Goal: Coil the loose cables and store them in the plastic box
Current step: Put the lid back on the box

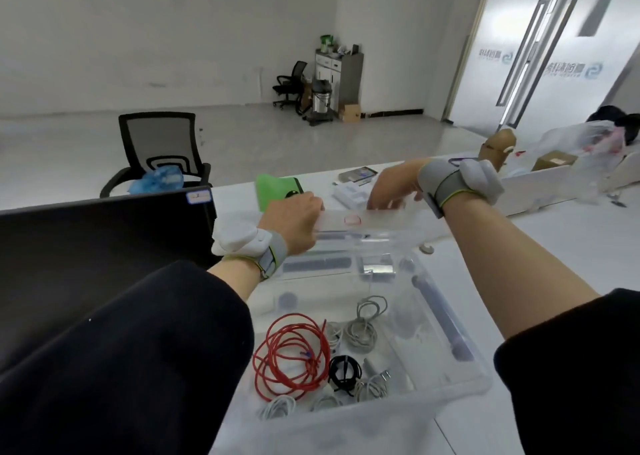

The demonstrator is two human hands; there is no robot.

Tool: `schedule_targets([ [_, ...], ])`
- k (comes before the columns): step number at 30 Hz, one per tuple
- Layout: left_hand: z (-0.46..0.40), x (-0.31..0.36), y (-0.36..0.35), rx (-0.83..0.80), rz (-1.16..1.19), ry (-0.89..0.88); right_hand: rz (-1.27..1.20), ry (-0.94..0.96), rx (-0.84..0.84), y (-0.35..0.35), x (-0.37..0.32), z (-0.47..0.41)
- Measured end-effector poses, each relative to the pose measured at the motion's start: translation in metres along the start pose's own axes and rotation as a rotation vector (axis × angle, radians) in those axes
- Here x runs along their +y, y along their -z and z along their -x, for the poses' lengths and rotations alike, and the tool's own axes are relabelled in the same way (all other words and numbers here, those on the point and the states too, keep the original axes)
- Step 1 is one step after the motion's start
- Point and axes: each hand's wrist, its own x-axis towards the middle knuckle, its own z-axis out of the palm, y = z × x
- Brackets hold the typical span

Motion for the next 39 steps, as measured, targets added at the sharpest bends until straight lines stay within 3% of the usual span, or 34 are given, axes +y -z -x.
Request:
schedule_targets([
  [7, 0.045, 0.008, -0.026, -0.193, 0.033, -0.186, -0.093, -0.021, -0.105, -0.063, -0.014, -0.015],
  [12, 0.057, 0.015, -0.046, -0.369, 0.038, -0.241, 0.029, 0.088, 0.085, -0.096, -0.024, -0.028],
  [17, 0.066, 0.022, -0.077, -0.602, 0.124, -0.197, 0.101, 0.179, 0.063, -0.137, -0.033, -0.05],
  [22, 0.063, 0.014, -0.074, -0.627, 0.363, -0.071, 0.104, 0.173, 0.162, -0.155, -0.033, -0.068],
  [24, 0.062, 0.005, -0.07, -0.535, 0.497, 0.016, 0.09, 0.138, 0.183, -0.157, -0.032, -0.071],
  [27, 0.059, -0.014, -0.077, -0.295, 0.462, 0.121, 0.009, 0.128, 0.16, -0.162, -0.03, -0.073],
  [29, 0.057, -0.026, -0.083, -0.231, 0.461, 0.17, -0.019, 0.152, 0.153, -0.165, -0.029, -0.073],
  [33, 0.057, -0.033, -0.092, -0.342, 0.323, 0.201, -0.003, 0.267, 0.209, -0.173, -0.03, -0.063],
  [39, 0.064, -0.021, -0.102, -0.327, 0.277, 0.181, -0.105, 0.4, 0.314, -0.192, -0.024, -0.047],
])
